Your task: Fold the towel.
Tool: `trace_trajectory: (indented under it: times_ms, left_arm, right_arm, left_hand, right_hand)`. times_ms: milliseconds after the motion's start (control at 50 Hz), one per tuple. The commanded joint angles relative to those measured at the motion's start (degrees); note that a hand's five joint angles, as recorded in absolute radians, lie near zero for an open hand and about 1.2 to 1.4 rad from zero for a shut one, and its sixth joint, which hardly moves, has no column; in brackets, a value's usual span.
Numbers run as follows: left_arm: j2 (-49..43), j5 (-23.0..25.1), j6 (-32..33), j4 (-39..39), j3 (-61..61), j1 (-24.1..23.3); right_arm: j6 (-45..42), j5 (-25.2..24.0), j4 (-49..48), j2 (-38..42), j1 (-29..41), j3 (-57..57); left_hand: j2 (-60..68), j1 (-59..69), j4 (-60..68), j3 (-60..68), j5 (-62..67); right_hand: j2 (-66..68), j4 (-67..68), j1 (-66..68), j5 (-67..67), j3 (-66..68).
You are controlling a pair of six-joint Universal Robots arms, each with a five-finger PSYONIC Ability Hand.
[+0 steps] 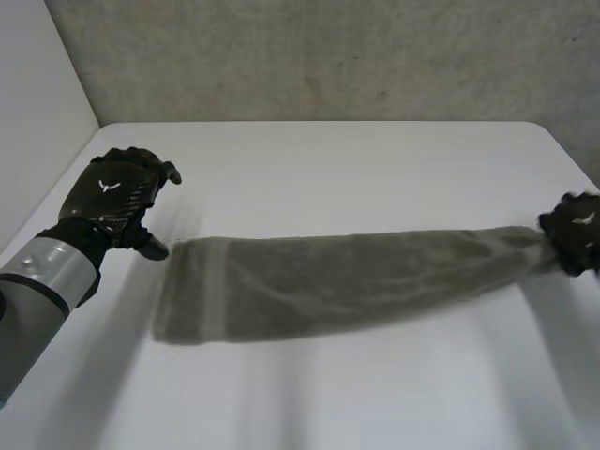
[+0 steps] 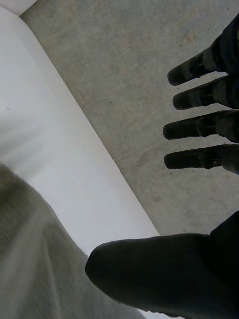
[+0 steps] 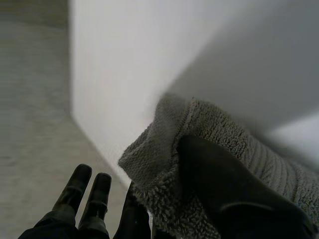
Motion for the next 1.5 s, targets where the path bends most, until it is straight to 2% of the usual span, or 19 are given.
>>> trace_trajectory:
  times_ms: [20,100,200,220,260,280,320,340,380,620,660,680,700,740,800,1040,1240,1420,1500]
  left_arm:
    - [1.06,0.0,0.0,0.03,-0.25,0.67]
    - [2.02,0.0,0.0,0.03,-0.42,0.76]
    - [2.38,-0.09,0.0,0.03,-0.42,0.76]
    - [2.38,-0.09,0.0,0.03,-0.42,0.76]
    - [2.38,-0.09,-0.09,0.03,-0.42,0.76]
    - [2.38,-0.09,0.0,0.03,-0.42,0.76]
    - [2.38,-0.09,-0.09,0.2,-0.42,0.85]
    - [2.29,-0.17,-0.09,0.46,-0.42,0.85]
    - [2.29,-0.17,-0.09,0.73,-0.51,0.85]
    - [2.38,-0.17,-0.09,1.52,-1.12,1.03]
    - [2.38,-0.26,-0.09,1.52,-1.12,1.03]
    - [2.38,-0.26,-0.09,1.52,-1.12,1.03]
    - [2.38,-0.18,-0.09,1.52,-1.12,1.03]
    - [2.38,-0.17,-0.09,1.52,-1.12,1.03]
    - [2.46,-0.17,-0.09,1.52,-1.12,0.94]
    - [2.81,-0.44,-0.7,1.52,-0.07,-0.81]
    - [1.67,-0.79,-5.71,1.52,3.27,-7.32]
    - [-6.4,-1.4,-5.97,1.7,6.17,-15.05]
    - [-8.96,-3.69,-5.62,2.14,6.26,-16.29]
  right_arm:
    - [-2.69,-0.82,0.7,-6.83,-0.69,-5.73]
    - [-1.9,-0.2,1.14,-8.86,4.41,-8.3]
    - [0.48,2.59,1.92,-8.87,21.5,-12.24]
    - [0.48,2.61,1.93,-8.86,21.55,-12.25]
    - [0.21,5.93,2.1,-4.75,31.07,-15.05]
    - [0.21,5.95,2.1,-4.73,31.13,-15.06]
    - [0.21,9.71,2.54,1.3,41.01,-19.61]
    - [0.21,9.73,2.54,1.34,41.06,-19.63]
    - [0.21,12.53,3.68,7.28,48.67,-24.53]
    - [0.65,17.37,8.16,24.0,61.26,-40.27]
    - [0.91,17.81,9.39,25.67,62.15,-41.51]
    - [1.18,17.9,10.79,26.46,62.42,-41.95]
    - [1.18,17.9,10.8,26.47,62.42,-41.96]
    - [2.84,18.08,11.86,26.82,62.77,-42.13]
    - [6.87,18.51,12.3,25.78,62.51,-41.96]
    - [17.62,18.43,13.7,9.51,56.97,-34.93]
    - [18.05,16.68,14.41,-5.5,44.43,-15.01]
    - [18.32,10.43,12.91,-7.89,36.05,-1.62]
    - [17.53,9.11,6.87,-8.33,32.98,6.09]
  left_hand:
    - [-2.97,-5.51,-3.18,-2.56,-0.84]
    - [-2.97,-5.51,-3.18,-2.56,-0.84]
    - [-2.97,-5.51,-3.18,-2.56,-0.84]
    - [-2.97,-5.51,-3.18,-2.56,-0.84]
    - [-2.97,-5.51,-3.18,-2.56,-0.84]
    - [-2.97,-5.51,-3.18,-2.56,-0.84]
    - [-2.97,-5.51,-3.18,-2.56,-0.84]
    - [-2.97,-5.51,-3.18,-2.56,-0.84]
    - [-2.97,-5.51,-3.18,-2.56,-0.84]
    - [-3.14,-5.68,-3.18,-2.56,-1.01]
    - [-3.14,-5.68,-3.18,-2.56,-1.01]
    - [-3.14,-5.68,-3.18,-2.56,-1.01]
    - [-3.31,-5.85,-3.18,-2.56,-1.17]
    - [-3.31,-5.85,-3.18,-2.56,-1.17]
    - [-3.31,-5.85,-3.18,-2.56,-1.17]
    - [-3.48,-6.02,-3.18,-2.56,-1.34]
    - [-3.14,-5.68,-3.18,-2.56,-1.01]
    - [-2.13,-4.68,-3.18,-2.56,0.0]
    - [-1.96,-4.51,-3.18,-2.56,0.17]
  right_hand:
    - [6.54,-3.05,5.29,4.68,-1.86]
    - [6.54,-3.05,5.29,4.68,-1.86]
    - [6.54,-3.05,5.29,4.68,-1.86]
    - [6.54,-3.05,5.29,4.68,-1.86]
    - [6.54,-3.05,5.29,4.68,-1.86]
    - [6.54,-3.05,5.29,4.68,-1.86]
    - [6.54,-3.05,5.29,4.68,-1.86]
    - [6.54,-3.05,5.29,4.68,-1.86]
    - [6.54,-3.05,5.29,4.68,-1.86]
    - [6.54,-3.05,5.29,4.68,-1.86]
    - [4.76,-3.05,3.51,2.91,-1.86]
    - [-26.06,-3.05,-27.31,-27.91,-1.86]
    - [-26.37,-3.05,-27.62,-28.22,-1.86]
    - [-49.66,-3.05,-50.91,-51.51,-1.86]
    - [-60.16,-3.05,-61.41,-62.01,-1.86]
    - [-63.46,-3.05,-64.71,-65.32,-1.86]
    - [-63.46,-3.05,-64.71,-65.32,-1.86]
    - [-53.46,-3.05,-54.71,-55.31,-1.86]
    - [-51.44,-3.05,-52.69,-53.29,-1.86]
